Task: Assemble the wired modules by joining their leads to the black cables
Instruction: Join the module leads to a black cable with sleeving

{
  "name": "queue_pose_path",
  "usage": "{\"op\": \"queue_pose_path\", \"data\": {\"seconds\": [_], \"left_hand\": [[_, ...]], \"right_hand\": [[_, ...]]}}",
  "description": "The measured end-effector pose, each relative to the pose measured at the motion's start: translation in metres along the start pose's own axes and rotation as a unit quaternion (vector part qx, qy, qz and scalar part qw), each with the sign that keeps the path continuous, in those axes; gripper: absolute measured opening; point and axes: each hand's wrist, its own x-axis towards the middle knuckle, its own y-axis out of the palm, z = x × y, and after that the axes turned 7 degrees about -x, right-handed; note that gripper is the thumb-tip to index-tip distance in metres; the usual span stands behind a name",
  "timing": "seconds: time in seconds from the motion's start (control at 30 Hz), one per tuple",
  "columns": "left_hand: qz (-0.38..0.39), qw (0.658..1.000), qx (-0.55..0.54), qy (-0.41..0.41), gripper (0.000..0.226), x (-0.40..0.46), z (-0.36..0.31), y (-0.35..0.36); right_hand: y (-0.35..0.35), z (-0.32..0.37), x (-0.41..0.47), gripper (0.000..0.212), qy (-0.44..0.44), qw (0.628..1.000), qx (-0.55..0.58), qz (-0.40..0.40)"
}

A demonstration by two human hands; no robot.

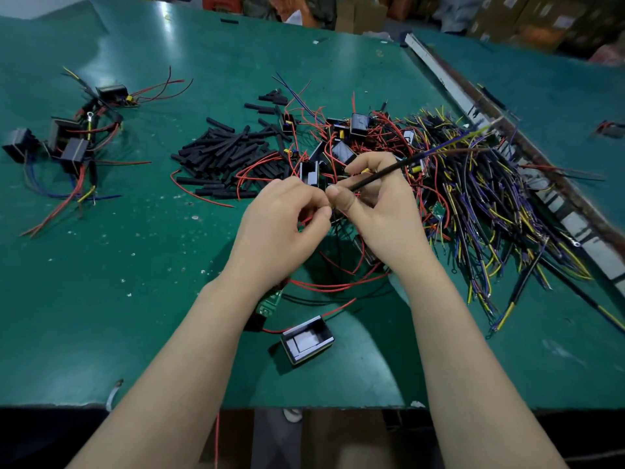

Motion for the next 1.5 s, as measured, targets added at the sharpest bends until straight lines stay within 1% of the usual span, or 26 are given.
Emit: {"op": "queue_pose_path", "data": {"seconds": [0.07, 0.1, 0.2, 0.3, 0.37, 0.4, 0.5, 0.63, 0.73, 0.83, 0.93, 1.0, 1.07, 1.13, 1.2, 1.27, 1.37, 1.5], "left_hand": [[0.010, 0.997, -0.071, -0.020, 0.011, 0.000, -0.002, -0.002], [0.016, 0.993, -0.114, -0.035, 0.008, 0.000, -0.002, -0.002], [0.022, 0.965, -0.243, -0.091, 0.012, 0.001, -0.004, -0.004], [-0.017, 0.925, -0.350, -0.149, 0.012, 0.002, -0.005, -0.001], [-0.053, 0.910, -0.369, -0.183, 0.014, 0.003, -0.005, 0.001], [-0.069, 0.908, -0.364, -0.194, 0.015, 0.004, -0.004, 0.003], [-0.099, 0.923, -0.310, -0.205, 0.017, 0.004, -0.003, 0.008], [-0.121, 0.928, -0.268, -0.228, 0.015, 0.004, 0.001, 0.010], [-0.115, 0.938, -0.228, -0.233, 0.018, 0.004, 0.003, 0.010], [-0.095, 0.956, -0.170, -0.221, 0.021, 0.002, 0.002, 0.011], [-0.070, 0.970, -0.115, -0.202, 0.015, 0.001, 0.001, 0.010], [-0.051, 0.973, -0.097, -0.205, 0.013, 0.001, 0.002, 0.010], [-0.034, 0.974, -0.097, -0.202, 0.014, 0.001, 0.002, 0.009], [-0.009, 0.979, -0.102, -0.177, 0.015, 0.001, 0.000, 0.009], [0.022, 0.979, -0.129, -0.154, 0.018, 0.001, -0.002, 0.008], [0.034, 0.971, -0.178, -0.156, 0.023, 0.002, -0.003, 0.006], [0.020, 0.966, -0.206, -0.153, 0.025, 0.002, -0.003, 0.004], [-0.009, 0.971, -0.192, -0.144, 0.029, 0.001, -0.004, 0.004]], "right_hand": [[-0.003, 0.000, 0.000, 0.025, 0.025, 0.999, 0.032, 0.026], [-0.004, 0.000, 0.000, 0.022, 0.043, 0.996, 0.069, 0.038], [-0.005, 0.001, 0.001, 0.016, 0.075, 0.980, 0.177, 0.049], [-0.001, 0.004, 0.002, 0.015, 0.079, 0.976, 0.198, 0.041], [0.003, 0.005, 0.001, 0.016, 0.068, 0.983, 0.170, 0.029], [0.005, 0.005, 0.001, 0.016, 0.058, 0.987, 0.146, 0.025], [0.009, 0.004, -0.001, 0.019, 0.028, 0.995, 0.090, 0.024], [0.013, 0.002, -0.003, 0.025, -0.007, 0.998, 0.031, 0.046], [0.013, 0.000, -0.005, 0.025, -0.033, 0.999, -0.011, 0.041], [0.010, -0.003, -0.005, 0.024, -0.047, 0.997, -0.061, 0.028], [0.008, -0.006, -0.004, 0.019, -0.075, 0.983, -0.166, 0.012], [0.007, -0.007, -0.004, 0.016, -0.093, 0.976, -0.195, -0.007], [0.007, -0.008, -0.004, 0.015, -0.101, 0.977, -0.189, -0.022], [0.008, -0.006, -0.004, 0.015, -0.096, 0.981, -0.167, -0.029], [0.006, -0.004, -0.004, 0.018, -0.076, 0.991, -0.099, -0.046], [0.002, -0.001, -0.003, 0.021, -0.062, 0.996, -0.035, -0.050], [-0.002, 0.001, -0.002, 0.016, -0.062, 0.998, -0.007, -0.025], [-0.001, -0.001, -0.002, 0.010, -0.053, 0.999, -0.010, -0.008]]}}
